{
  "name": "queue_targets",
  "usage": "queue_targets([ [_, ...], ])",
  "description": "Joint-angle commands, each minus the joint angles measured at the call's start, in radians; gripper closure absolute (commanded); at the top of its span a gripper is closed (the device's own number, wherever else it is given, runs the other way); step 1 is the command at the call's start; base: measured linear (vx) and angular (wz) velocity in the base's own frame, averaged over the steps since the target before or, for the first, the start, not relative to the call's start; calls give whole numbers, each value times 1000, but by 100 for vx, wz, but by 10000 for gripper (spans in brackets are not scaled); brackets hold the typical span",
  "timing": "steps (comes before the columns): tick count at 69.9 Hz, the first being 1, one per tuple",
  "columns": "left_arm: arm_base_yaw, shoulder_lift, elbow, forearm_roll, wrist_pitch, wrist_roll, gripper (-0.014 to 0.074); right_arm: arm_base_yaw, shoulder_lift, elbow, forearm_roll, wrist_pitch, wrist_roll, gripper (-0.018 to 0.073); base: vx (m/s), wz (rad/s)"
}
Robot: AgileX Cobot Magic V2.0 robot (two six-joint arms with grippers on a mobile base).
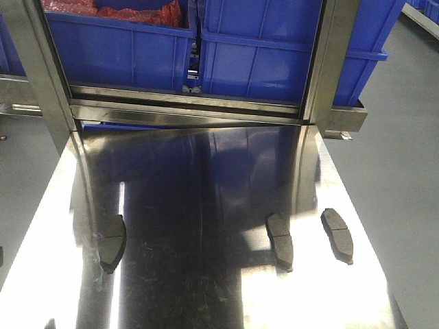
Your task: Move and align brake pads A on conveyor
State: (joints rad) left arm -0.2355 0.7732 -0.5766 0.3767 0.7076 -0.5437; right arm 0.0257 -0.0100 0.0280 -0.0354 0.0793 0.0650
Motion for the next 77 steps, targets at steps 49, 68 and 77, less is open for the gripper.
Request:
queue_targets([
  [49, -4, -12, -28, 17, -62, 1, 469, -6, 545, -595, -40, 503, 0, 529, 0, 0],
  [68, -4, -12, -28, 17, -62, 1, 469, -6, 547, -595, -41, 512, -1, 51, 0, 0],
  [77, -4, -12, -28, 17, -62, 1, 469, -6, 547, -595, -40, 513, -1, -150, 0, 0],
])
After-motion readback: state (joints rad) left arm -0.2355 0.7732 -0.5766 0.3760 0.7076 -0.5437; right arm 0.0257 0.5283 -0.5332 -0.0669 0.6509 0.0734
